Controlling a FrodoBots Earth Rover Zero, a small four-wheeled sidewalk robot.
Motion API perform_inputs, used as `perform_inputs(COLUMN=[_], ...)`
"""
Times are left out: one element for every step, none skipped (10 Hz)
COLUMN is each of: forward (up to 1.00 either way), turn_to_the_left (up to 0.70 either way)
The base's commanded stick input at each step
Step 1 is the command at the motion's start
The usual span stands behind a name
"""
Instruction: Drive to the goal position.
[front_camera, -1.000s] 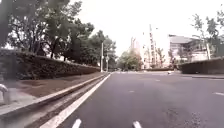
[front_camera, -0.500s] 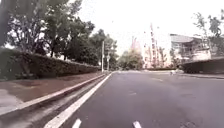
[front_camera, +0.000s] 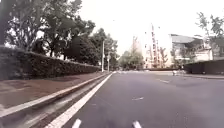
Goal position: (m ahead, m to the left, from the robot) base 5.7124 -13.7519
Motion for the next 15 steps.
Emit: perform_inputs(forward=[0.7, 0.7, 0.7, 0.7, 0.7, 0.7, 0.7, 0.7, 0.7, 0.7, 0.7, 0.7, 0.7, 0.7, 0.7], turn_to_the_left=[0.0, 0.0, 0.0, -0.08, -0.14, -0.14, -0.14, -0.13, -0.05, 0.0, 0.0, 0.0, 0.0, 0.0, 0.0])
